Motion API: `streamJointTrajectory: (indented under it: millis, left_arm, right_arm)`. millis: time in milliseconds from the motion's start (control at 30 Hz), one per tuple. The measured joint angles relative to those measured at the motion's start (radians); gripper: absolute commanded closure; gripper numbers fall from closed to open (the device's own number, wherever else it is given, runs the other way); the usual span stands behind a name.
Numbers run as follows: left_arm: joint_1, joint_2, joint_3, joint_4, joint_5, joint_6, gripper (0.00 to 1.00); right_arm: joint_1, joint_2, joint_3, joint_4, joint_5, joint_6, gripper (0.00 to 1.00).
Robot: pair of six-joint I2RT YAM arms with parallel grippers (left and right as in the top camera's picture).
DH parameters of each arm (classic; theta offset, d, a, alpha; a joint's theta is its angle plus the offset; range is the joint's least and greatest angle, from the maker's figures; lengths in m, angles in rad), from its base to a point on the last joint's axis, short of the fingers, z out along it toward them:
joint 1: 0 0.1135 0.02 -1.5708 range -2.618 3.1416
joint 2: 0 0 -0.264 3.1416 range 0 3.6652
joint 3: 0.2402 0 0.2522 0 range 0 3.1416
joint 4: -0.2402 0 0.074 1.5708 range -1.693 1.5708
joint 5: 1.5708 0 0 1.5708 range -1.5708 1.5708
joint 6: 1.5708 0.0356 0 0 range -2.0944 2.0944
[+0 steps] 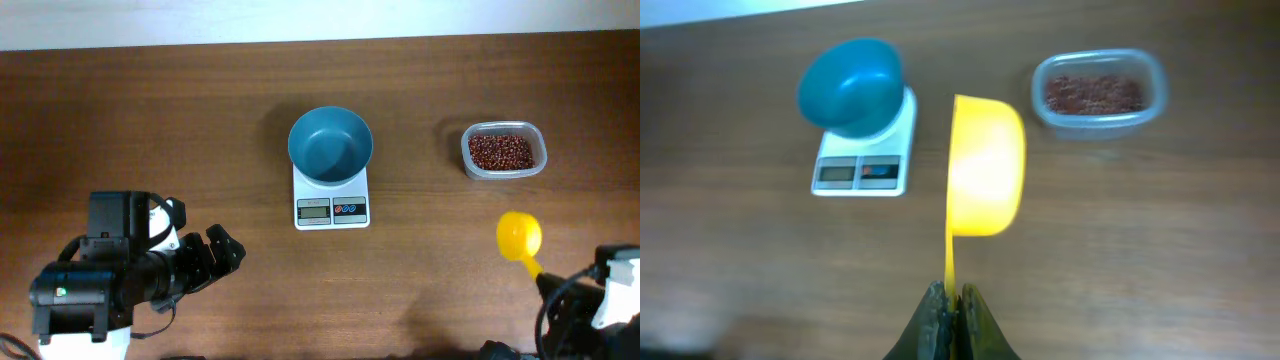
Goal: Scoop item into bowl and weigh 50g on scale
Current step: 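Carry scoop with right gripper toward the red bean tub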
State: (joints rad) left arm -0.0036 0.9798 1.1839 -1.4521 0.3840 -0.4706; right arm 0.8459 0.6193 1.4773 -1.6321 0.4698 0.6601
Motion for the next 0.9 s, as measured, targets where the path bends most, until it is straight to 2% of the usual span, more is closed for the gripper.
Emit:
streamJointTrajectory:
  millis: [233,500,700,900]
  left_arm:
    - [0.000,0.000,0.000,-0.001,0.000,0.000,0.01]
    - [0.000,0.000,0.000,0.000,0.000,0.000,0.01]
    - [0.000,0.000,0.000,-0.001,0.000,0.000,0.01]
    - [0.000,0.000,0.000,0.003,0.000,0.000,0.01]
  right_arm:
    - [0.000,0.192,0.164,-0.060,0.084,-0.052,0.96]
    - [-0.014,0.359,0.178,-0.060,0.155,-0.094,0.96]
    - [-0.214,0.430,0.178,-0.039,0.160,-0.158,0.96]
    - [-0.451,0.478,0.178,0.027,0.055,-0.280,0.96]
